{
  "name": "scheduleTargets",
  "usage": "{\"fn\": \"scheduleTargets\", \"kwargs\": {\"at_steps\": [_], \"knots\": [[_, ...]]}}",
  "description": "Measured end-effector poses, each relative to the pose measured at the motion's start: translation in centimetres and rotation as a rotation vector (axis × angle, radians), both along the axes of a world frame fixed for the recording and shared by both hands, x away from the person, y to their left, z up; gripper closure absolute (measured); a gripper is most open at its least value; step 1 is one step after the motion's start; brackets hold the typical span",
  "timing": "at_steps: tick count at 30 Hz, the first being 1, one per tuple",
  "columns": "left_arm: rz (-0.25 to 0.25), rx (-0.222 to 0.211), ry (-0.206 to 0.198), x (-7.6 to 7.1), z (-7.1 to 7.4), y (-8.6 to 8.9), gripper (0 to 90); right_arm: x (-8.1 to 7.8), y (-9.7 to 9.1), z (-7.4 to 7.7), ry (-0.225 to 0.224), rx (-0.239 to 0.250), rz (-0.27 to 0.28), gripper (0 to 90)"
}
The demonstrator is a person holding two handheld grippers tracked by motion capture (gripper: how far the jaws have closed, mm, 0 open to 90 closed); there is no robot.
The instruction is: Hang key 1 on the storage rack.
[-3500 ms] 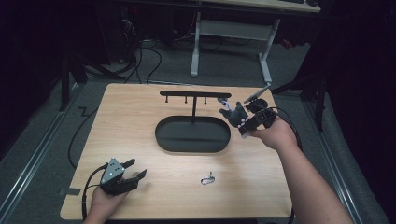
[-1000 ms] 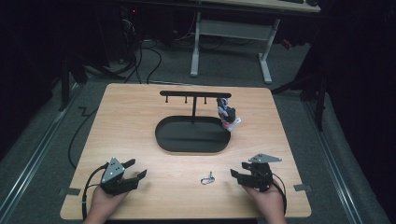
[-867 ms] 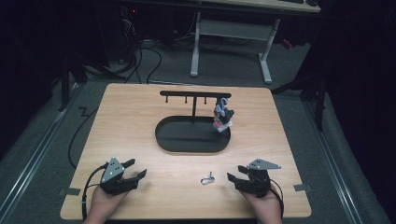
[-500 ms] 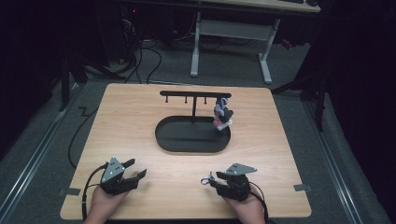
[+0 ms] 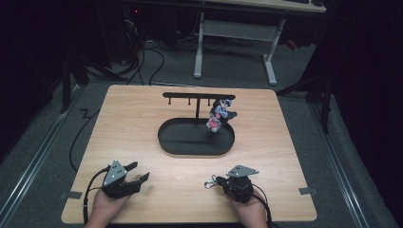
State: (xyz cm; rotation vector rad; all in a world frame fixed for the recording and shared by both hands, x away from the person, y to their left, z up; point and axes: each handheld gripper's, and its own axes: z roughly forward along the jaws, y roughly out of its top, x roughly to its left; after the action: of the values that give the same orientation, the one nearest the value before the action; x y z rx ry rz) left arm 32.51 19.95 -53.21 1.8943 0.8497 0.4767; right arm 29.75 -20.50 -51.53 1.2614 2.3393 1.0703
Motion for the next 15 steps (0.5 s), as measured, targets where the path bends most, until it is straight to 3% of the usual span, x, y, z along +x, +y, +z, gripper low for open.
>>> {"fn": "scheduleTargets", "kwargs": {"at_steps": [15], "knots": [[0.002,-0.002,0.0,0.0,0.0,0.0,35.9,-0.4,-5.3,0.1,-0.002,-0.031,-0.136,88.8]]}}
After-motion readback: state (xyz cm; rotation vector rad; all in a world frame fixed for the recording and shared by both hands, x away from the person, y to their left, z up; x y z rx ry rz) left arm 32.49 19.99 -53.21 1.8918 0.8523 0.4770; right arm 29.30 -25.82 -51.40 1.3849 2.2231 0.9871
